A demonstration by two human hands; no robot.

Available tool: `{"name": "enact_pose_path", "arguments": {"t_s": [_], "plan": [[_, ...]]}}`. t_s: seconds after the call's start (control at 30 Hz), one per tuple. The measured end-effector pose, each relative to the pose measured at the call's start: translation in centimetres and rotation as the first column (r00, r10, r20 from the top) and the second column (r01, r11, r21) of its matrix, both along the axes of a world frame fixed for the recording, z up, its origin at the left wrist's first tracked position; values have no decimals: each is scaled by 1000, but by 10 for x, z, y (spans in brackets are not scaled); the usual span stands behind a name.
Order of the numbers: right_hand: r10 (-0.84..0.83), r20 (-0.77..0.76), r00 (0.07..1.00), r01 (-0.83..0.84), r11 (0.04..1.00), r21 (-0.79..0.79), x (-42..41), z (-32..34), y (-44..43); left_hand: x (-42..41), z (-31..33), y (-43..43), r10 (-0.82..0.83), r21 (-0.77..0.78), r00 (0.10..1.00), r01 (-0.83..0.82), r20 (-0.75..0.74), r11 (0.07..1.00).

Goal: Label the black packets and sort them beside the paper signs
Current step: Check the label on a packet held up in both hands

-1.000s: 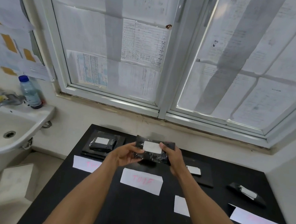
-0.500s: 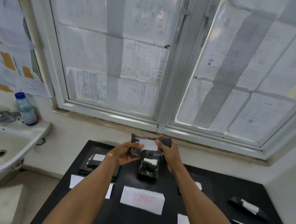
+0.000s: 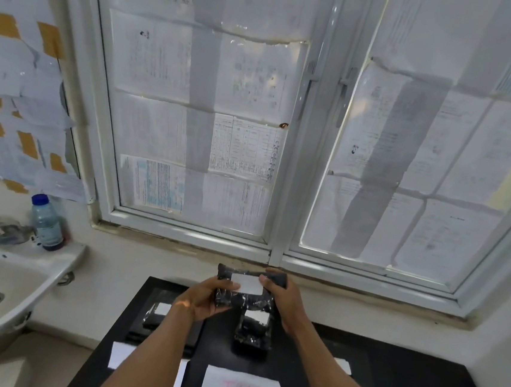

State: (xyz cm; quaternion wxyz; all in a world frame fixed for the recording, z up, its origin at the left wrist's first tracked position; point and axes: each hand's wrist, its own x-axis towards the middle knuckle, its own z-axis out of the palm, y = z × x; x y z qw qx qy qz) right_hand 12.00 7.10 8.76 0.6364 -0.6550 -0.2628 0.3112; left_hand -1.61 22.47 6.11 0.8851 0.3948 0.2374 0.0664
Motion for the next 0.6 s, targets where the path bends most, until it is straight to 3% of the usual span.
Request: {"name": "enact_pose_path", "arguments": {"t_s": [0.37, 0.6], "plan": [[-2, -33, 999, 3, 1000, 31, 10, 12, -9, 8, 20, -12, 45, 22, 999, -45, -23, 999], [111, -37, 993, -110, 994, 27, 10, 12, -21, 7, 21, -19, 39, 58, 998, -37, -41, 998]]}}
